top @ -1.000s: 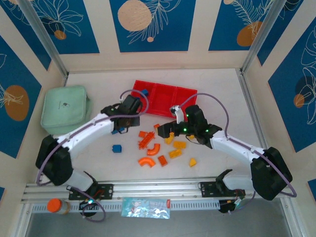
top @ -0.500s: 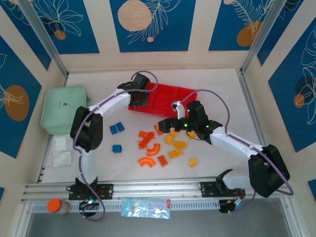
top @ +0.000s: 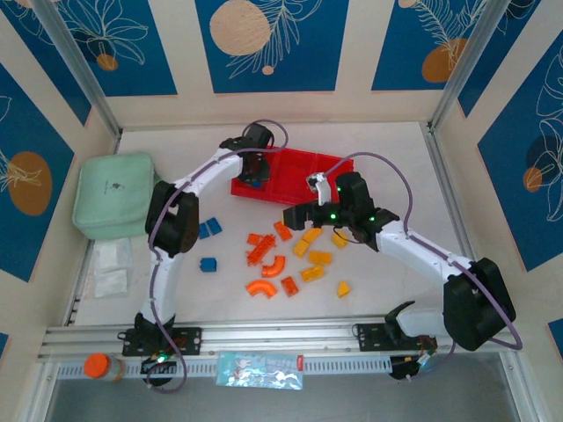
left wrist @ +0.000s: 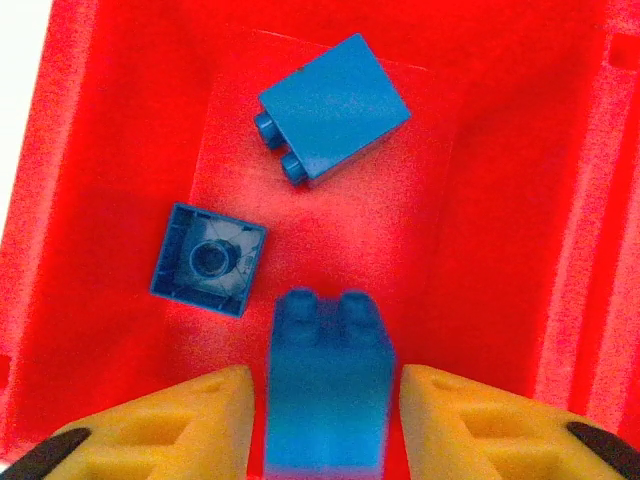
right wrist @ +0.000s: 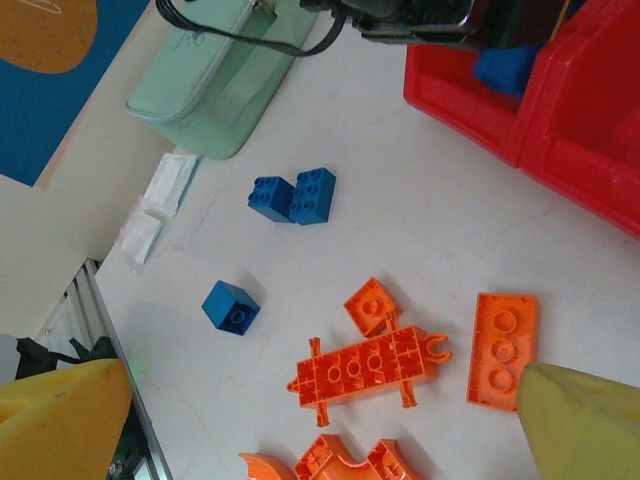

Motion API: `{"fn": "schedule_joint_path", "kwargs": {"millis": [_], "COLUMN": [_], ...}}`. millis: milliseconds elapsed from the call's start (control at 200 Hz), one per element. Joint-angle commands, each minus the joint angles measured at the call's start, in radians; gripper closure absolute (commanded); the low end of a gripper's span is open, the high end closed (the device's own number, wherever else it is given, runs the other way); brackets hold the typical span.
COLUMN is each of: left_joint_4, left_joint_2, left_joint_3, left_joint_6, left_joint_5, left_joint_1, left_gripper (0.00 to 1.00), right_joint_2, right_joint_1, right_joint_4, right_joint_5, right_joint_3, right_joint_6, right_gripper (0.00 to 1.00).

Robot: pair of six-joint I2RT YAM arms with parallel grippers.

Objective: Sort the legos into containers by color
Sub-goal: Place the lego in the container.

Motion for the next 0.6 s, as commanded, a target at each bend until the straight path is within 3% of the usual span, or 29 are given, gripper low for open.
{"fn": "schedule_joint_path", "kwargs": {"millis": [0,325,595], "left_joint_4": [-0.057,-0.087,0.010], "left_joint_2": [0.013,-0.100,-0.458], "left_joint_3": [0.038,-0.006,-0.414], "left_joint_6": [0.024,0.003,-0.093], "left_joint_5": [0.016,0.065,0.149], "left_joint_1": [0.007,0.007,-0.002], "left_gripper": [0.55,0.55,0.57], "right_joint_2": [-0.015,-0.056,-0.062], "right_joint_1": [-0.004,-0.005,0.000], "right_joint_4": [-0.030,-0.109,-0.275], "right_joint_5": [-0.034,-0.045,-0.031], "right_joint_3": [0.026,0.029,0.024], "right_joint_6": [-0.018,-0.016,0.000], "right_gripper": [0.01,0.01,0.01]}}
